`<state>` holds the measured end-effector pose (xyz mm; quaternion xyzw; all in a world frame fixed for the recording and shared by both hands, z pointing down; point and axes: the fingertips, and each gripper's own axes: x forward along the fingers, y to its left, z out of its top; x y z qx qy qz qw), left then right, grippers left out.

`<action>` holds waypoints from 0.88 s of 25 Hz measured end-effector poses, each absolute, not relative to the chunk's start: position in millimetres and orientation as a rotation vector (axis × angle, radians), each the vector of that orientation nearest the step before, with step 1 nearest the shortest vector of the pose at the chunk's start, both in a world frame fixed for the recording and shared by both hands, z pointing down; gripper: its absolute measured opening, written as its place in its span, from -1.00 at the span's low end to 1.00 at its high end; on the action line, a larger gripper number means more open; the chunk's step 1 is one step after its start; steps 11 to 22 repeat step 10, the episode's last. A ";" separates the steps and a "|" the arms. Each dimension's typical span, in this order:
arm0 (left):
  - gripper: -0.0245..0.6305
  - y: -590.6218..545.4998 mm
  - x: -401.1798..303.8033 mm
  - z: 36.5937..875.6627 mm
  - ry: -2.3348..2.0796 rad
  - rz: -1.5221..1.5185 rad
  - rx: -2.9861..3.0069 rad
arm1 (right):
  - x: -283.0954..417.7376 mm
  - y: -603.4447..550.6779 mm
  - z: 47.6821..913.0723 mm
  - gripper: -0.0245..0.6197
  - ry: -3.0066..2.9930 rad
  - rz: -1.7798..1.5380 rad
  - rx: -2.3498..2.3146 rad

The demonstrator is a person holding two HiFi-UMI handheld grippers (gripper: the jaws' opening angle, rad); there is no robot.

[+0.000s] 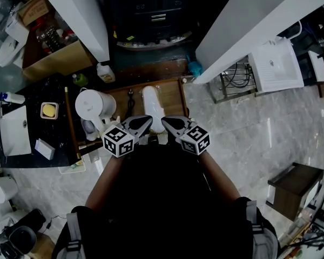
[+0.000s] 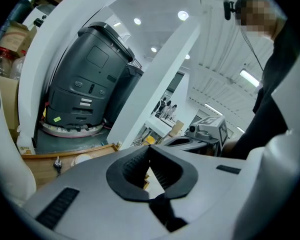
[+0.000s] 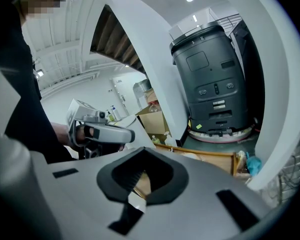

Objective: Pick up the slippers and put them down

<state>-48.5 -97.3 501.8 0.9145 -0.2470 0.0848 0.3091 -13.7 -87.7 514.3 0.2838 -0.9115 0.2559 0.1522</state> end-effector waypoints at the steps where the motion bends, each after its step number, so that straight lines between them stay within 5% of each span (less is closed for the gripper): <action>1: -0.89 -98.1 -48.6 501.1 -0.653 0.223 2.418 | -13.7 -88.3 514.1 -0.90 -2.616 0.733 0.814; 22: -0.89 -98.4 -50.9 503.0 -0.673 0.215 2.412 | -18.6 -89.1 514.3 -0.90 -2.626 0.727 0.792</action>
